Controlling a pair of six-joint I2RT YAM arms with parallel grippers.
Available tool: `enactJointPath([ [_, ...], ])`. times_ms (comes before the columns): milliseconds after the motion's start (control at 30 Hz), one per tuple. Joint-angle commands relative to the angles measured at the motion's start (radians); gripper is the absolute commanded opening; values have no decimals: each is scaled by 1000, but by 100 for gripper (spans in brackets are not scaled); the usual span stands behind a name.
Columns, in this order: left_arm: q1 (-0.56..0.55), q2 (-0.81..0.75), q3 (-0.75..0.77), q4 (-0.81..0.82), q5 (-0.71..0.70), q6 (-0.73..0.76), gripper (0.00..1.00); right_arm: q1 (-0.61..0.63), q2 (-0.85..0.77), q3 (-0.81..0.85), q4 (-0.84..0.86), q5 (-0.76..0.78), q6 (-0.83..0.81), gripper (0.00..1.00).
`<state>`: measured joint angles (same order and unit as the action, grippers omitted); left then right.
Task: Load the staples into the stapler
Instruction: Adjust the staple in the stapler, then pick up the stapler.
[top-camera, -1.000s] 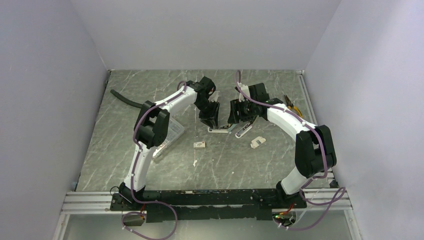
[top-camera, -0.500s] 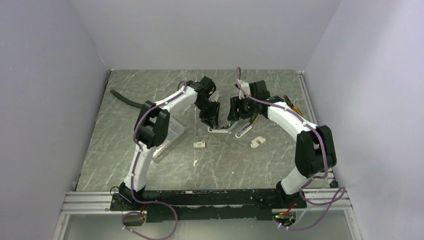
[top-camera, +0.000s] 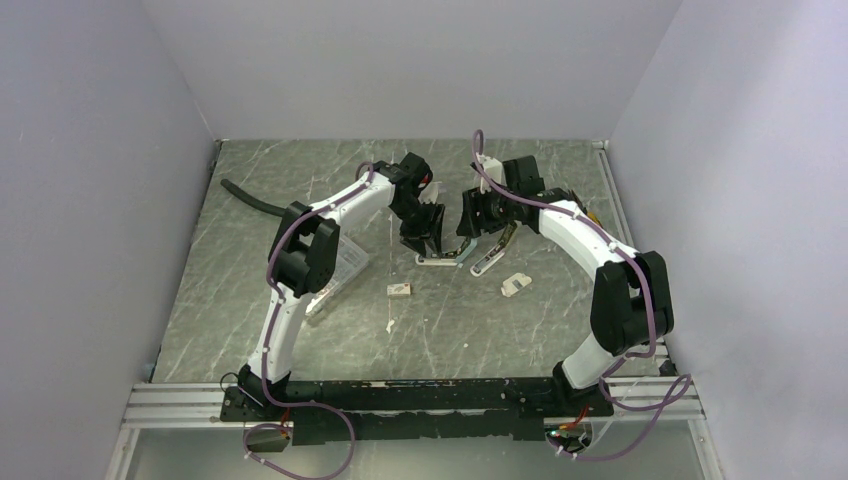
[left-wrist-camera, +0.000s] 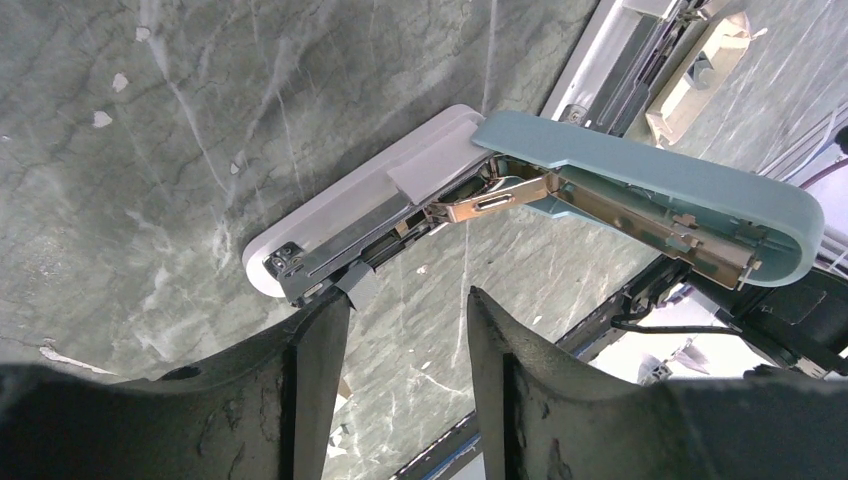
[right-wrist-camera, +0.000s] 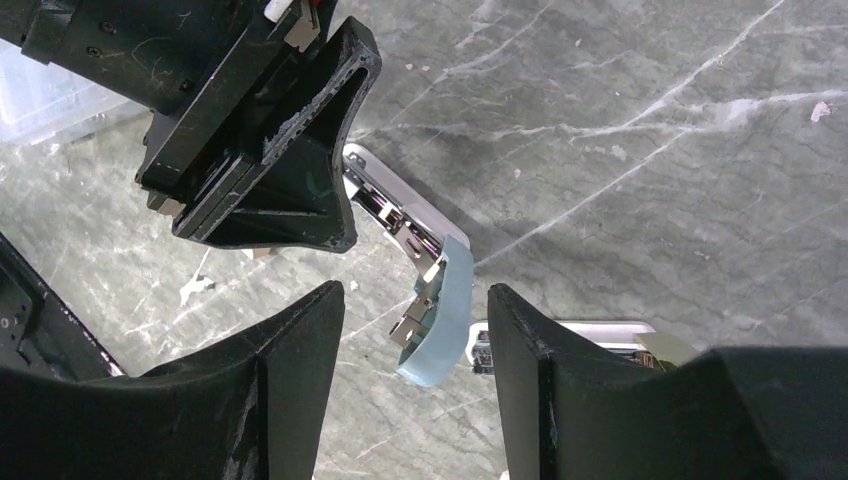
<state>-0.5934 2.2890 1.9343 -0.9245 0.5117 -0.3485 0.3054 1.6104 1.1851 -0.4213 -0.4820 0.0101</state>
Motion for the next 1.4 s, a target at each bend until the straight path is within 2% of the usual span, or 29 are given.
enactJointPath([
  [0, -6, -8, -12, 12, -17, 42, 54, -8, -20, 28, 5, -34, -29, 58],
  [167, -6, -4, -6, 11, -39, 36, 53, -9, -26, 22, 3, -36, -30, 58],
  [367, -6, -3, -3, 20, -27, 29, 39, -17, -34, 12, 9, -56, -48, 58],
  [567, -6, -2, -6, 25, -26, 28, 40, -29, -35, -2, 13, -70, -48, 58],
  [700, -6, -3, -8, 23, -28, 32, 35, -32, -36, 1, 10, -80, -46, 58],
  [867, -6, -1, -9, 24, -30, 27, 36, -32, -34, 5, 5, -87, -44, 58],
  [1000, -6, -3, -12, 22, -40, 23, 44, -32, -34, 5, 7, -93, -37, 58],
  [1200, -6, -14, -20, 22, -43, 26, 49, -32, -33, 4, 8, -103, -33, 58],
  [1367, -15, -24, -25, 16, -74, 39, 47, -32, -36, 0, 7, -103, -33, 58],
])
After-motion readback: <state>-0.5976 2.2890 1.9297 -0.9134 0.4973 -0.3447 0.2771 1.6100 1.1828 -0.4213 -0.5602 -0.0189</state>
